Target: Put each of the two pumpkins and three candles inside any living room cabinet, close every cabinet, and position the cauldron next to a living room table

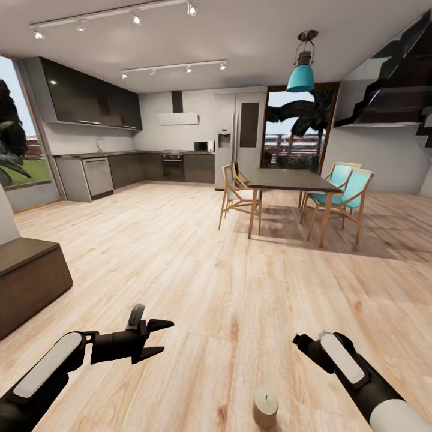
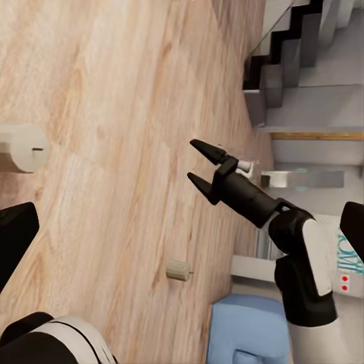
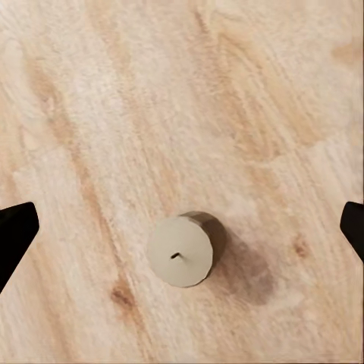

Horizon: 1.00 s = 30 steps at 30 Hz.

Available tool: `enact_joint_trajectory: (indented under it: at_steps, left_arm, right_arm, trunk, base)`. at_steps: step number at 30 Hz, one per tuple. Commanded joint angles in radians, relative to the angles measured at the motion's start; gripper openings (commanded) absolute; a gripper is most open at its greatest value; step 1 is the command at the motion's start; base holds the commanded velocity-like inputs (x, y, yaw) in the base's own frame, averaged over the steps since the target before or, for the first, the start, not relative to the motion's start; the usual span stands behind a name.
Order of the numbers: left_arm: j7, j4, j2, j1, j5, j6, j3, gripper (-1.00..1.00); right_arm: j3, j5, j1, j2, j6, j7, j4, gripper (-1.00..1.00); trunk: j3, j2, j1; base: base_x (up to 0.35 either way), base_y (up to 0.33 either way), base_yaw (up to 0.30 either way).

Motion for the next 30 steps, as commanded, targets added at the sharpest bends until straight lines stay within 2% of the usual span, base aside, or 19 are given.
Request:
enact_joint_trajectory:
  at_steps: [1, 6, 13, 16, 22, 30]
  left_arm:
    - [0.008, -0.001, 0.001, -0.001, 0.011, 0.001, -0.001, 1.0]
    - [0.007, -0.004, 0.003, -0.001, 0.012, 0.001, -0.001, 1.0]
    - [0.006, -0.011, 0.003, -0.001, 0.012, 0.001, -0.001, 1.0]
    - [0.006, -0.027, 0.005, -0.001, 0.012, 0.001, -0.001, 1.0]
    - [0.006, -0.064, 0.008, 0.0, 0.012, 0.002, -0.002, 1.0]
    - [0.006, -0.167, 0.044, 0.018, 0.017, 0.002, -0.003, 1.0]
  right_arm:
    - [0.006, -0.007, -0.001, -0.001, -0.012, -0.008, 0.017, 1.0]
    - [0.01, -0.005, -0.001, -0.001, -0.048, 0.014, 0.059, 1.0]
    - [0.011, -0.004, -0.001, -0.001, -0.05, 0.019, 0.065, 1.0]
    - [0.011, -0.001, -0.001, 0.0, -0.05, 0.019, 0.066, 1.0]
    - [0.01, 0.031, -0.001, 0.003, -0.05, 0.02, 0.066, 1.0]
    - [0.011, 0.041, -0.001, 0.004, -0.05, 0.024, 0.064, 1.0]
  trunk:
    - [-0.001, -0.001, 0.0]
    - [-0.001, -0.001, 0.0]
    - [-0.023, -0.049, 0.026]
    - [-0.035, -0.05, 0.028]
    - [-0.058, -0.051, 0.031]
    - [-0.089, -0.053, 0.034]
  base:
    - [0.004, -0.006, 0.0]
    - [0.001, -0.001, 0.0]
    - [0.0, 0.0, 0.0]
    - [0.0, 0.0, 0.0]
    - [0.0, 0.0, 0.0]
    - [0.0, 0.0, 0.0]
